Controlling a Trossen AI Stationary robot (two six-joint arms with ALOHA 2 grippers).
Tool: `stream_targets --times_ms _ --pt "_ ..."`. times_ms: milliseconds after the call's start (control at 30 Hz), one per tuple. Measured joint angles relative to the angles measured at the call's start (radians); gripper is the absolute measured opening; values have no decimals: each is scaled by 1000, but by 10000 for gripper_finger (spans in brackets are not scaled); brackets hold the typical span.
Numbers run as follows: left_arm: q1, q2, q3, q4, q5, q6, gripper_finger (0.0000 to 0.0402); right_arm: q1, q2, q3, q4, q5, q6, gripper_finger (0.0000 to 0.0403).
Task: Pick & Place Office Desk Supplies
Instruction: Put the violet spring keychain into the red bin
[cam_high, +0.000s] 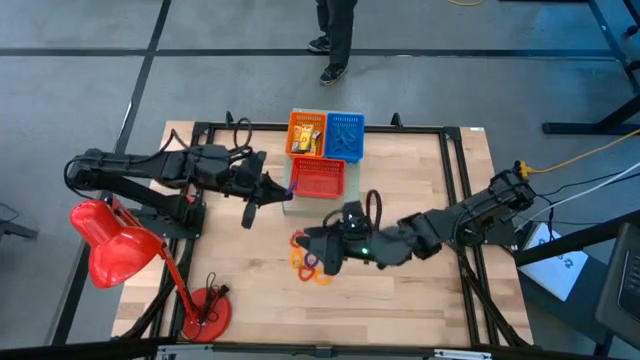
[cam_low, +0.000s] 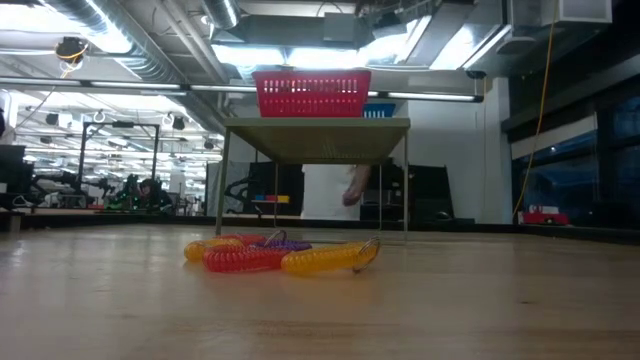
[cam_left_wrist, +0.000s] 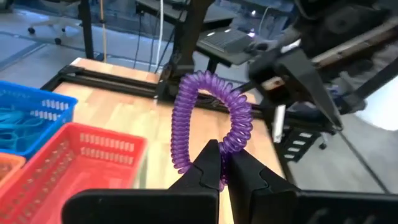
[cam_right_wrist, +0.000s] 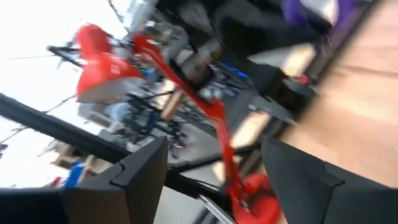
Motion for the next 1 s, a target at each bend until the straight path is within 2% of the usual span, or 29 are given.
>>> stream_targets --times_ms 167,233,433,700,1000 --pt "105 43 0 -2 29 44 4 54 0 0 -214 86 199 259" --pt "156 71 0 2 70 58 4 70 0 0 -279 119 269 259" --pt "269 180 0 -2 168 109 4 113 0 0 -351 199 382 259" --pt "312 266 0 -1 196 174 4 171 0 0 -480 245 554 259" --pt "371 293 0 23 200 218 18 201 0 0 -570 254 648 259"
